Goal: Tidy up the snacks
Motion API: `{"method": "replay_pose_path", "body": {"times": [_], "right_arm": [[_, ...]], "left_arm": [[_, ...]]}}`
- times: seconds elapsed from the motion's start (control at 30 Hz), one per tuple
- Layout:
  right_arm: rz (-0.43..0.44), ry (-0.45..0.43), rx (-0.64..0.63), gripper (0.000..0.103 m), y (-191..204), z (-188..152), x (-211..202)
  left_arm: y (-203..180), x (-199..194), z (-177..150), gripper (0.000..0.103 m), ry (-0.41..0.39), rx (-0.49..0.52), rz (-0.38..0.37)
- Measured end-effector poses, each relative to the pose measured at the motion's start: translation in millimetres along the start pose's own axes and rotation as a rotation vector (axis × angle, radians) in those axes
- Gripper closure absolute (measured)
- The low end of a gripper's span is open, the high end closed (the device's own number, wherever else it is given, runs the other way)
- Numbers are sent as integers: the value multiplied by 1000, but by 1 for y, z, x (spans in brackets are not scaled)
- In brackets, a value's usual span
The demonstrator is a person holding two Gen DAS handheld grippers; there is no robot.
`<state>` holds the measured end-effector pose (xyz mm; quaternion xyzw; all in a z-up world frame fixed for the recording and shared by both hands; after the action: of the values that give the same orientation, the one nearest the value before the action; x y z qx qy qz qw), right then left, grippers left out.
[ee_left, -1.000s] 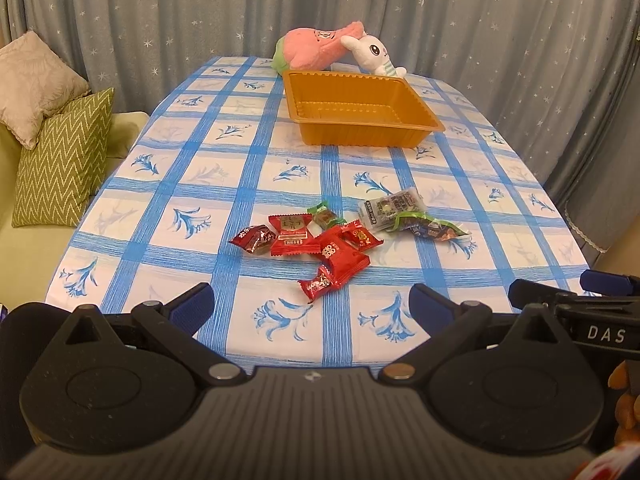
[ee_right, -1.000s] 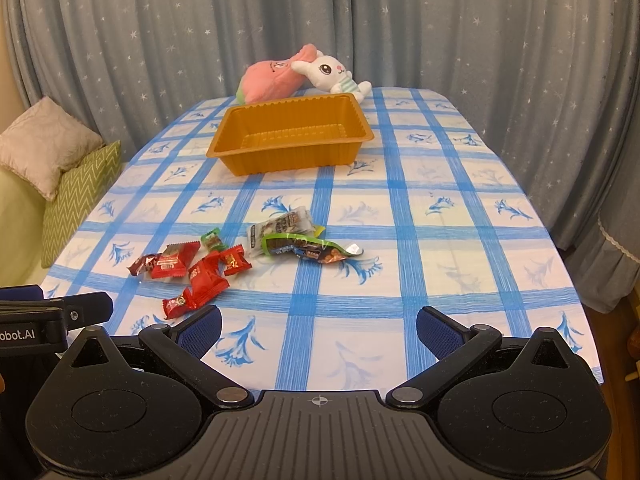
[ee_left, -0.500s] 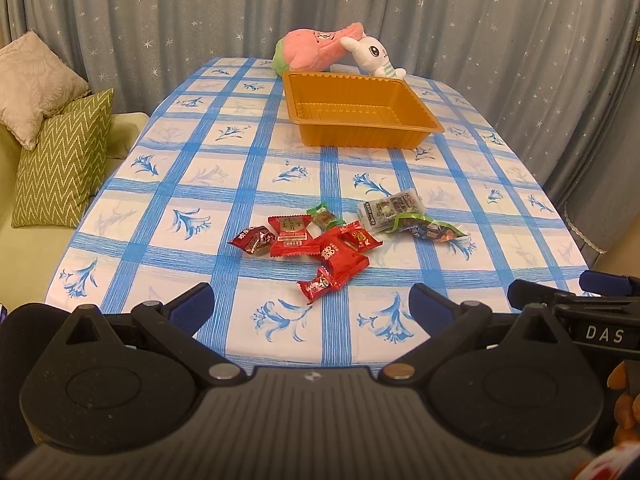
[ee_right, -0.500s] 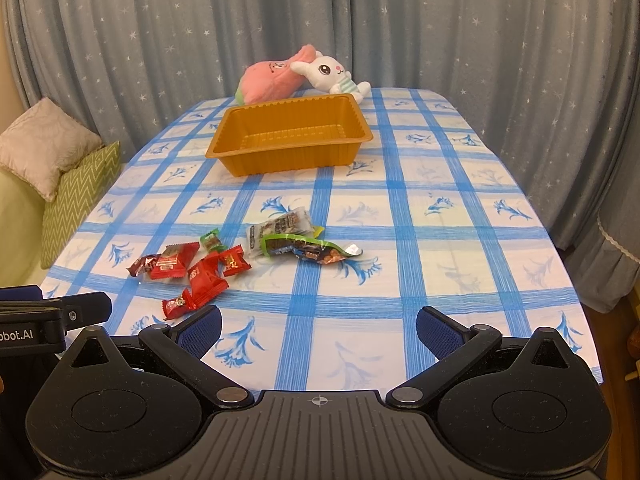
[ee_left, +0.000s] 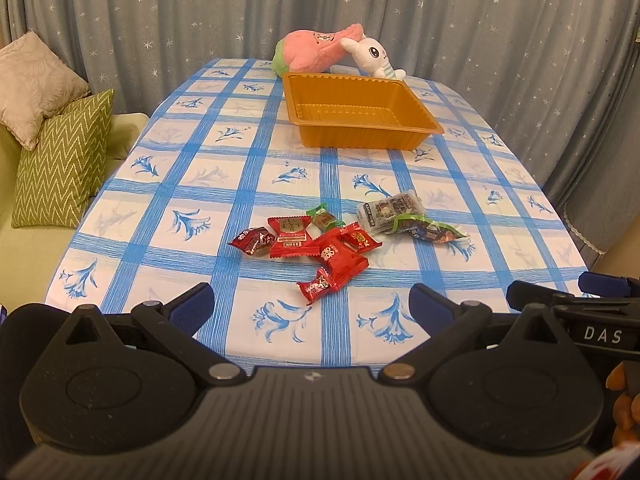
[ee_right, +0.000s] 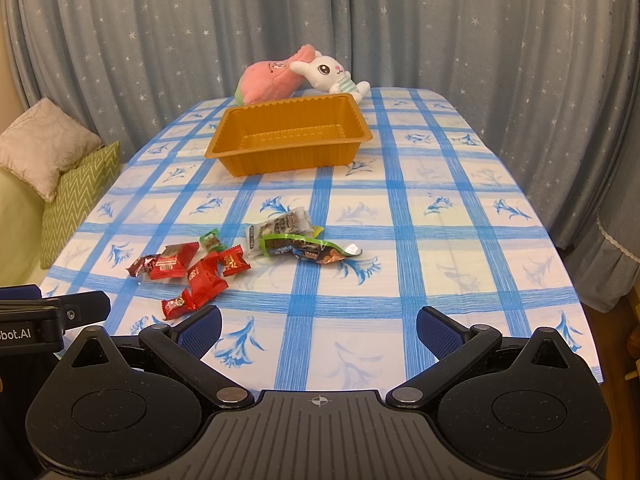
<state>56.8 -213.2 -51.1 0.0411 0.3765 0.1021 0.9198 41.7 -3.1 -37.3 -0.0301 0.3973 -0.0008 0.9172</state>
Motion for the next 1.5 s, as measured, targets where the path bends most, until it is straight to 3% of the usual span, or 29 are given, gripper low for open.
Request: {"method": "replay_pose_path", "body": {"times": [0.93,1.17,1.4,1.5], "right_arm": [[0,1,2,0,-1,1,2],[-1,-1,3,0,-3,3,2],[-4,-10,13,1,-10,0,15],[6,-10,4,1,-9,0,25]], "left_arm": [[-4,0,3,0,-2,-4,-8],[-6,4,2,0,-1,-3,-38],[6,28,-3,1,31,55,-73],[9,42,-3,7,49,118,-91]]}}
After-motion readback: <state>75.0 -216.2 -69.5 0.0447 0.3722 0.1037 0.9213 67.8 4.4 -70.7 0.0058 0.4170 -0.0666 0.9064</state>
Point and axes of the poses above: each gripper's, at about its wrist camera, not at the fingertips, and x roughly the way its jaws point, y to its left, z to its top, the point moved 6 cm from there along x, roughly the way its jaws point, and after that the axes turned 2 degrees about x, right-handed, at the moved point
